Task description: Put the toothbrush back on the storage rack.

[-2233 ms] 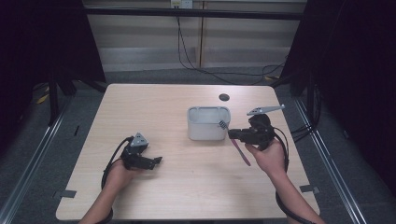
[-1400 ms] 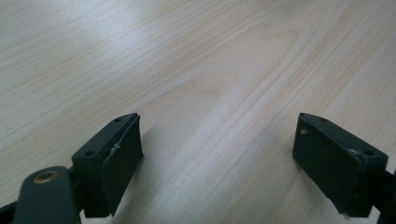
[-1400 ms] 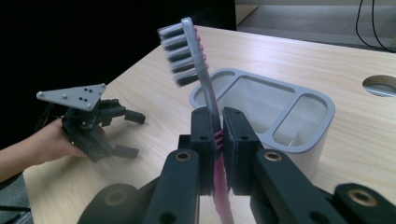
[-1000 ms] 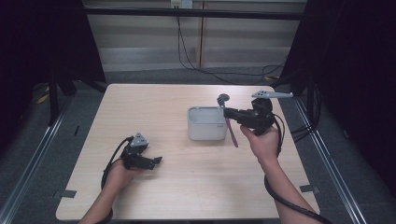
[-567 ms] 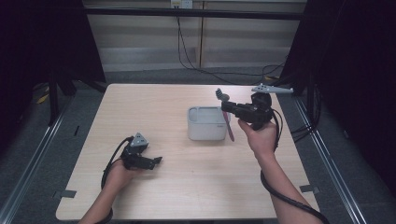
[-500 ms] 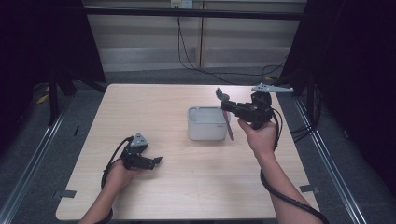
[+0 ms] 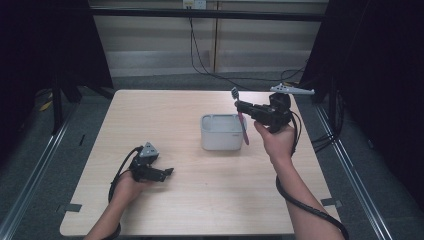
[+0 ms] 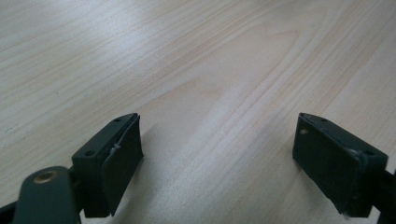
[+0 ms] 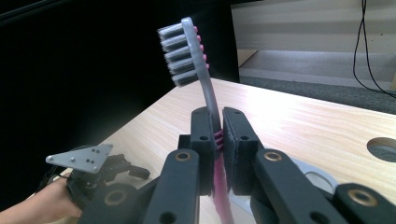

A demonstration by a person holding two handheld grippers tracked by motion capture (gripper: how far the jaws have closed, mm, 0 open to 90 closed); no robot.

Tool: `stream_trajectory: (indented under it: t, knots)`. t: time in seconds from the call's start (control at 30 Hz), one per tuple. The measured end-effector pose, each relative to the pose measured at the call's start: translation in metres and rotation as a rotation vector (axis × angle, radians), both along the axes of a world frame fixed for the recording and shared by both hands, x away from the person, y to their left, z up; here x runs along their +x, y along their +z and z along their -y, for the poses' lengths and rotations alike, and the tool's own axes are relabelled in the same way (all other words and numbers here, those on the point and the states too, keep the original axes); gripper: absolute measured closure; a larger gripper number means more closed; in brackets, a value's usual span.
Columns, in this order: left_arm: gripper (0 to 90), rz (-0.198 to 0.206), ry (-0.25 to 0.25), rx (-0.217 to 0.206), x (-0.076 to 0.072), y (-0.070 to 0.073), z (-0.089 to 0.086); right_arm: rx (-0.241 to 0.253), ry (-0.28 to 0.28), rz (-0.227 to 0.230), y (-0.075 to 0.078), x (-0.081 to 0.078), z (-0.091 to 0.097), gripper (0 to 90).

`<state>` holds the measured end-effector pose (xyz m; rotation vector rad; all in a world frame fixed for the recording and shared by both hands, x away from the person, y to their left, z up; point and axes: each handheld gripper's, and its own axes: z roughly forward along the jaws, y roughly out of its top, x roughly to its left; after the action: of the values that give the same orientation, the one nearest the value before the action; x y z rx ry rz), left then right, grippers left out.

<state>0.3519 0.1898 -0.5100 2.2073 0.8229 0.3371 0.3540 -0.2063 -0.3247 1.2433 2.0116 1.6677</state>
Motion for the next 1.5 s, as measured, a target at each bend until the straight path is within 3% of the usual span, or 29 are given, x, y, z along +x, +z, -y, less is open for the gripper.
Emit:
stream_trajectory:
  t: [0.57,1.5]
  knots:
    - [15.4,0.002,0.005,-0.005,0.000,0.000,0.000,0.012,-0.021,0.031,0.010,0.015,-0.005,83.5]
    - [15.4,0.000,0.007,-0.008,0.000,0.000,0.001,0.016,-0.085,0.046,0.002,0.039,-0.005,83.4]
